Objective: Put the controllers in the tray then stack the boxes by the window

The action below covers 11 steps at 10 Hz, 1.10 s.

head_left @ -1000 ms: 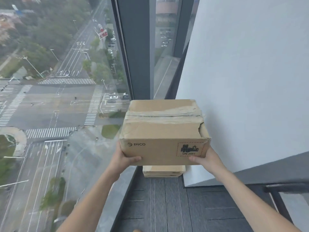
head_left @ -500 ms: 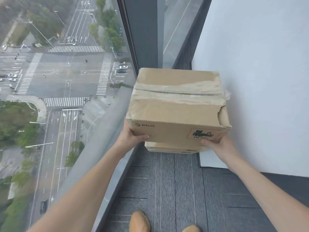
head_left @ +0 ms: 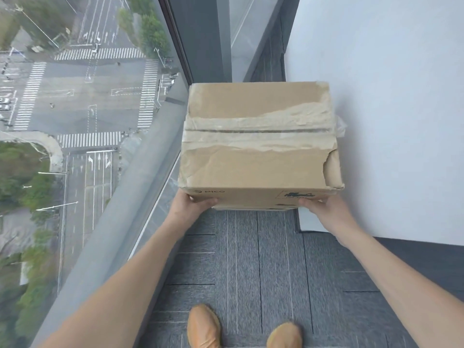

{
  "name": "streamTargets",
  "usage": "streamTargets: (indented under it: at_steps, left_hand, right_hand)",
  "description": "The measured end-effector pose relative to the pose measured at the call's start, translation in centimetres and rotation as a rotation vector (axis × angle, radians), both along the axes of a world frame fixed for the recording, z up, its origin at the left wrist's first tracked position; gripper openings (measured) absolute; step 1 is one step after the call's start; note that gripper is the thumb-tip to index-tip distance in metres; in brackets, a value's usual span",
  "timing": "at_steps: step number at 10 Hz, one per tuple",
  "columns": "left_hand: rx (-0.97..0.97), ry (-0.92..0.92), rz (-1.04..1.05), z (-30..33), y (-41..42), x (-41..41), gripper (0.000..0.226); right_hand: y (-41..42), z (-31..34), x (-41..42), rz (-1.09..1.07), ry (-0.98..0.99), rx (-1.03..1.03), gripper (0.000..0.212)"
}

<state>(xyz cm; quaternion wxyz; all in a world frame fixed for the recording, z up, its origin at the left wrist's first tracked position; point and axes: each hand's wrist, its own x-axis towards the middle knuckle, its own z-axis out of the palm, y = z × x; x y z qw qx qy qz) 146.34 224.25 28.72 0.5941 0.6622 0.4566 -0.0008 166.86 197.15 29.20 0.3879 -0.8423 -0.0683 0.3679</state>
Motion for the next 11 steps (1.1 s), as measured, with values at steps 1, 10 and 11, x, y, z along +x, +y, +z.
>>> streamTargets:
  at_steps: [1,10,11]
  left_hand:
    - [0.009,-0.014,0.028,-0.5,-0.4,-0.1,0.054]
    - [-0.093,0.193,-0.163,5.7,-1.1,-0.4,0.054]
    - [-0.035,0.282,-0.163,8.3,-0.2,-1.8,0.099]
  right_hand:
    - [-0.3,-0.8,-0.1,0.029,-0.013,0.005,0.033]
    - [-2.4,2.5,-0.3,-0.096,0.171,-0.105,0.078]
    - [-2.7,6.4,-0.7,-0.005,0.108,-0.196,0.092]
